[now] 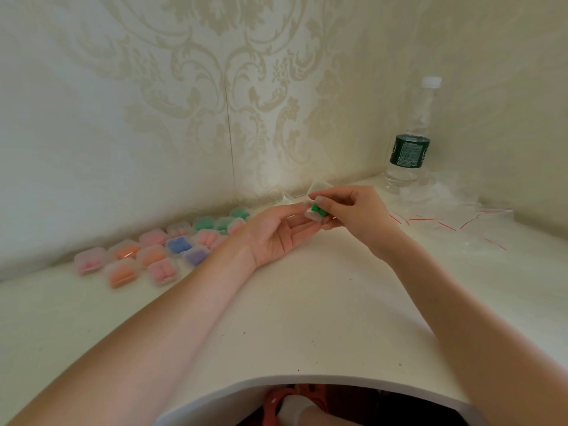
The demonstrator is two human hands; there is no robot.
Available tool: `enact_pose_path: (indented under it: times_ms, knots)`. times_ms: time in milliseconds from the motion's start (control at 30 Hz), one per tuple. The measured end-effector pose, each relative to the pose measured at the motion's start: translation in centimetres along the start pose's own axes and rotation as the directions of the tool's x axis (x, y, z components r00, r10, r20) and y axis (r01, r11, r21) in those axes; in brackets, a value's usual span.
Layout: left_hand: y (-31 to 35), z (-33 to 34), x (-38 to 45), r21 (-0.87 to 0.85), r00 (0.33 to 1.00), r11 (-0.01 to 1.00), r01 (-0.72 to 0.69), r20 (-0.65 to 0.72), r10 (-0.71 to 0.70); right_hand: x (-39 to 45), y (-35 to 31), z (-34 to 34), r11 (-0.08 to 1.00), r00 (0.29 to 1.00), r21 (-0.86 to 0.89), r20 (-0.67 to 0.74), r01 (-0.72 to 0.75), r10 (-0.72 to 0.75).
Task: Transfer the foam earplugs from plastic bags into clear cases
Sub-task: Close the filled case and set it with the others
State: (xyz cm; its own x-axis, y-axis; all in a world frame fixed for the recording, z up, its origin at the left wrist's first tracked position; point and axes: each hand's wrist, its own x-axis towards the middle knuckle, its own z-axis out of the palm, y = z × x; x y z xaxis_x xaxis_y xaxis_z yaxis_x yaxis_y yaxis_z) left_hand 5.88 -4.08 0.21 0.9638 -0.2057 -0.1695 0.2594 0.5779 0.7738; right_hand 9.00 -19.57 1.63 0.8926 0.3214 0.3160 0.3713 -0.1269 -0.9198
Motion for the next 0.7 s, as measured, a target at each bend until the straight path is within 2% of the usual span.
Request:
enact_pose_path:
  times_ms: [133,233,400,567,700]
  knots:
    - [-0.1,-0.2,0.3,-0.001,1.000,1.000,-0.027,0.002,0.027,-0.2,0.0,0.2,0.991,1.000,-0.136,0.007,0.006,-0.005]
    - [-0.2,-0.1,0.1,0.008,0.999,0.999,-0.037,0.014,0.037,-0.2,0.2,0.6,0.985,0.998,-0.173,-0.050,0.018,-0.027]
    - [-0.2,0.3,-0.3,0.081,0.997,0.995,-0.055,0.050,0.051,-0.3,0.5,1.0,0.985,0.991,-0.168,-0.136,-0.030,0.007]
    - [-0.3,0.6,-0.3,0.100,0.995,0.991,-0.091,-0.023,0.093,-0.4,0.1,1.0,0.991,0.993,-0.134,-0.115,-0.011,-0.005]
    - [-0.6,1.1,-0.1,0.191,0.986,0.972,-0.138,-0.069,0.153,-0.6,-0.1,1.2,0.992,0.993,-0.129,-0.116,-0.001,-0.014]
